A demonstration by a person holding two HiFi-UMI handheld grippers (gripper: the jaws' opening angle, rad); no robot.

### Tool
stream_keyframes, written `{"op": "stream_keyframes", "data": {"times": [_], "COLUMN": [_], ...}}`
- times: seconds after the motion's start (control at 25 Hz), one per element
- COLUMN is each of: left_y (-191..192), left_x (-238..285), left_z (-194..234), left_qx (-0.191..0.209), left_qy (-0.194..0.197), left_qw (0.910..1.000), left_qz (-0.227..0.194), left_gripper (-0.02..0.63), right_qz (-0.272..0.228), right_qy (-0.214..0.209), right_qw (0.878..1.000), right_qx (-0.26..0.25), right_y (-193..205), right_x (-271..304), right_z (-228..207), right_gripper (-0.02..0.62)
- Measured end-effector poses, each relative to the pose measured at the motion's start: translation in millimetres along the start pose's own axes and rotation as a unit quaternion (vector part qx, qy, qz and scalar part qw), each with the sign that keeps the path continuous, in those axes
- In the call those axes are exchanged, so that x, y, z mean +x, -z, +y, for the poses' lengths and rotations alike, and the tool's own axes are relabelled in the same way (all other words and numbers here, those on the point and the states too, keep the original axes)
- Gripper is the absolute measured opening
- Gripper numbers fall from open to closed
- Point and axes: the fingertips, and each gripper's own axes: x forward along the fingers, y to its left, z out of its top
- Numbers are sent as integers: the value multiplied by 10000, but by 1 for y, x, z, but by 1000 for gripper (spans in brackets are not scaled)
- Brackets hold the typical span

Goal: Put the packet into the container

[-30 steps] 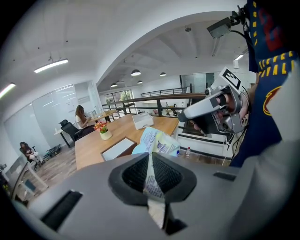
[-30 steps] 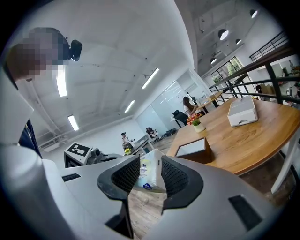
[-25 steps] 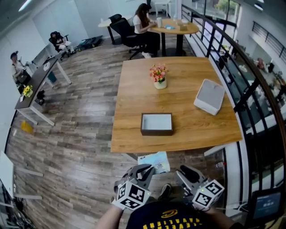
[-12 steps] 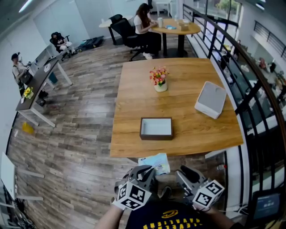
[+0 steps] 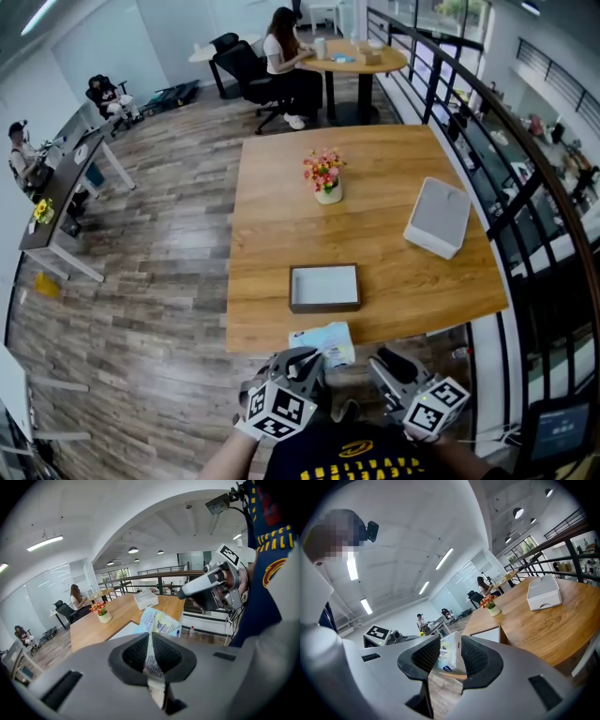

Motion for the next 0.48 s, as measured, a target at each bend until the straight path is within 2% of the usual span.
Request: {"op": "stream_keyframes", "data": {"times": [0.48], "left_y": [-3], "left_x": [29], "left_z": [66], "left_qx": [120], "left_qy": [178], "left_qw": [9997], "left_qz": [-86], "left_gripper": [17], "right_qz": [-61], "right_qy": [137], "right_qw": [9999], "right_qx": [4], "right_y": [-20], "right_x": [62], "right_z": [-14], "right_gripper": [144]}}
